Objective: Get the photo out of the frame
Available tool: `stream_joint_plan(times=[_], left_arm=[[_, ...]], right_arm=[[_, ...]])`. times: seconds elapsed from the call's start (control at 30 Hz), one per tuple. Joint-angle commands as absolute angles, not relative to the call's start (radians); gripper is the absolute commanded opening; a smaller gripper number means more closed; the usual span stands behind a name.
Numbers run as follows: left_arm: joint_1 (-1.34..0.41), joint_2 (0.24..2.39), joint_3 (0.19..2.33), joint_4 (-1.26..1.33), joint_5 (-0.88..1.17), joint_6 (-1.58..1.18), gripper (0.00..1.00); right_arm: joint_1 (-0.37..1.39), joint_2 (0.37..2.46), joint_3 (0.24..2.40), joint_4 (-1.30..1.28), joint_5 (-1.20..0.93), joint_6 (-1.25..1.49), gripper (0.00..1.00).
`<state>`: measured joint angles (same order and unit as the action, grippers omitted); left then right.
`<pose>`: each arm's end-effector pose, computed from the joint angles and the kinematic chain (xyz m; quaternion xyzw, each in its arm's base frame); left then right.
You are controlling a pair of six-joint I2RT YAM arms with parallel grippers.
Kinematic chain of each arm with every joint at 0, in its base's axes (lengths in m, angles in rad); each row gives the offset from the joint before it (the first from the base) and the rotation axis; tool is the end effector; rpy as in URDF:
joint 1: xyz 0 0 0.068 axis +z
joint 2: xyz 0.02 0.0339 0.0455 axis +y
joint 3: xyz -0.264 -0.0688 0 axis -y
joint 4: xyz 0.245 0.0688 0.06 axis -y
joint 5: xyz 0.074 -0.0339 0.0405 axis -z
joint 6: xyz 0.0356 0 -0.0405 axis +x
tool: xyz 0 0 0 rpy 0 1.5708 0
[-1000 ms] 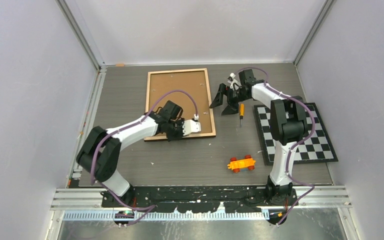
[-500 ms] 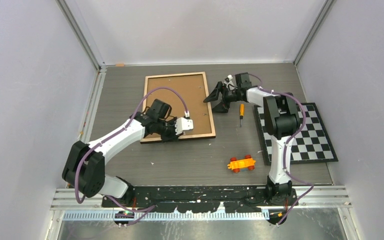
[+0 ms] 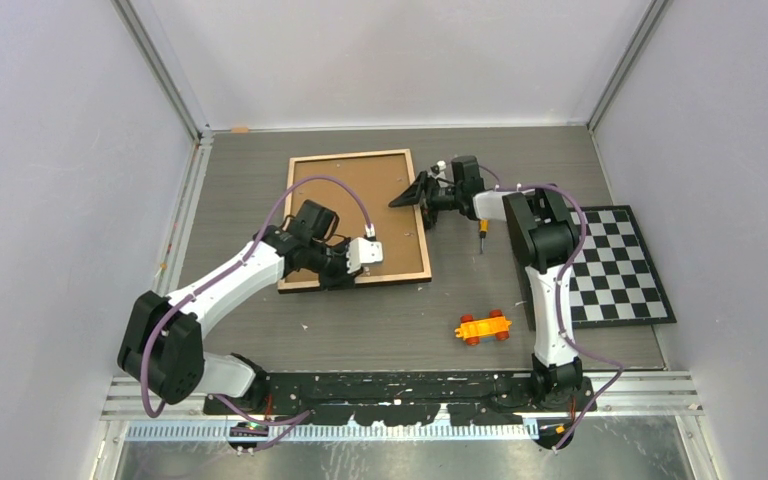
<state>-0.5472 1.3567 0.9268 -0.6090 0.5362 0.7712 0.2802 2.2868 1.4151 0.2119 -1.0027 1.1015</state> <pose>0.2166 -0.1532 0.2337 0.6249 0.6928 -0.2257 0.2804 0.4438 0.1589 0.1067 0.1205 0.8065 0.5785 0.0223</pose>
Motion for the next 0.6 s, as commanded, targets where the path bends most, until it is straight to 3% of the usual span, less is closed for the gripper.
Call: stream_joint_plan(times=[0.0, 0.33, 0.43, 0.57], left_arm=[[-0.539, 1.32, 0.952, -0.576, 0.612, 0.783, 0.0], [-0.533, 1.357, 1.0, -0.581, 0.514, 0.728, 0.01], [-0.532, 1.38, 1.048, -0.631, 0.48, 0.694, 0.17], [-0.523, 1.377, 1.082, -0.658, 0.478, 0.609, 0.56]], right_arm=[[0.284, 2.3, 1.408, 0.371, -1.05, 1.207, 0.61], [0.271, 2.237, 1.395, 0.361, -1.054, 1.21, 0.08], [0.265, 2.178, 1.411, 0.242, -1.034, 1.123, 0.01], [0.261, 2.114, 1.486, -0.036, -0.98, 0.928, 0.01]])
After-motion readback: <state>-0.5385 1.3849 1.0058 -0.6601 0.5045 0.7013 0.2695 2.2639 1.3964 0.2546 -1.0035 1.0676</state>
